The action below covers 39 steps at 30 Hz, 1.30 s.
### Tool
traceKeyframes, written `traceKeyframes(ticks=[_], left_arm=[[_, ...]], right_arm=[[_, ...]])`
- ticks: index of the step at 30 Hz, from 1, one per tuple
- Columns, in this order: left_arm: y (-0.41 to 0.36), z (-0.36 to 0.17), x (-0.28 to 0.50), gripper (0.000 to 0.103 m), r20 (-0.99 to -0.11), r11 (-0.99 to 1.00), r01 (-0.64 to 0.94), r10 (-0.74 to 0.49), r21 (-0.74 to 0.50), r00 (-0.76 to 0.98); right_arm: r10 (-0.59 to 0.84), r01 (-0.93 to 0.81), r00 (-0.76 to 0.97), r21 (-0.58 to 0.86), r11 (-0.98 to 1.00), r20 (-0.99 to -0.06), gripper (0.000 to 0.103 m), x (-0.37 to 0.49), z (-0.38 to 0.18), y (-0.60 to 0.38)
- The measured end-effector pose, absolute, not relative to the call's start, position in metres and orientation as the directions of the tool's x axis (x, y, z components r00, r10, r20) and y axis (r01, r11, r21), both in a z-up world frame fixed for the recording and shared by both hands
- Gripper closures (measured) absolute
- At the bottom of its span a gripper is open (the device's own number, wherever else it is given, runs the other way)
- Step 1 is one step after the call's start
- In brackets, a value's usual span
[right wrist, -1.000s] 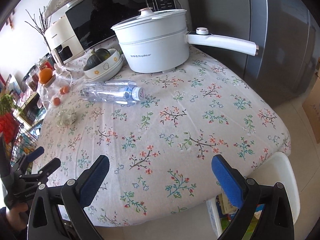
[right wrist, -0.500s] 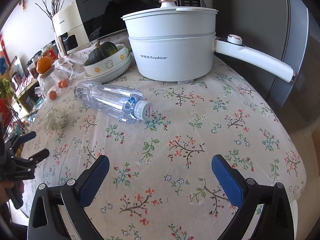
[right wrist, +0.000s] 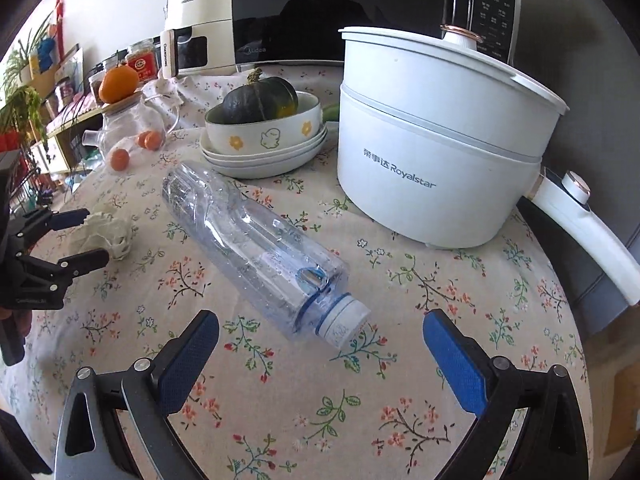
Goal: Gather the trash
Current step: 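Grasp the clear plastic bottle with the right gripper while the left holds the tissue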
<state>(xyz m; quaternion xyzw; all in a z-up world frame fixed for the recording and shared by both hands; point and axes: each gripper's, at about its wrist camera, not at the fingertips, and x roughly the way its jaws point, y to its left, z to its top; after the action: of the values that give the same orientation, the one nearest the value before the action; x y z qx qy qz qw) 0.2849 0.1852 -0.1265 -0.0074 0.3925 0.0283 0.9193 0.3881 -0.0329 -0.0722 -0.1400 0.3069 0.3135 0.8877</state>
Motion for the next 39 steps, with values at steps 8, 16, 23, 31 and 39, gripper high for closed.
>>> traceKeyframes(ticks=[8,16,23,31,39], left_arm=[[0.203,-0.13,0.289,0.077,-0.728,0.991,-0.115,0.03,-0.067,0.685],[0.205,-0.131,0.287,0.069,-0.77,0.99,-0.109,0.0,-0.09,0.638],[0.214,-0.135,0.278,0.078,-0.782,0.982,-0.143,-0.007,-0.123,0.623],[0.205,-0.111,0.253,0.082,-0.777,0.983,-0.149,0.014,-0.103,0.629],[0.177,-0.088,0.217,0.083,-0.773,0.987,-0.13,0.008,-0.097,0.634]], right_arm=[[0.446,-0.718,0.572,-0.158,0.678,-0.688,0.0,0.405,-0.075,0.021],[0.393,-0.7,0.574,-0.181,0.691,-0.718,0.018,0.404,-0.085,0.035],[0.426,-0.681,0.547,-0.087,0.727,-0.721,0.03,0.379,-0.079,0.014],[0.447,-0.652,0.548,-0.026,0.758,-0.707,0.035,0.334,-0.061,-0.024],[0.454,-0.597,0.568,0.035,0.801,-0.686,0.04,0.287,-0.044,-0.074]])
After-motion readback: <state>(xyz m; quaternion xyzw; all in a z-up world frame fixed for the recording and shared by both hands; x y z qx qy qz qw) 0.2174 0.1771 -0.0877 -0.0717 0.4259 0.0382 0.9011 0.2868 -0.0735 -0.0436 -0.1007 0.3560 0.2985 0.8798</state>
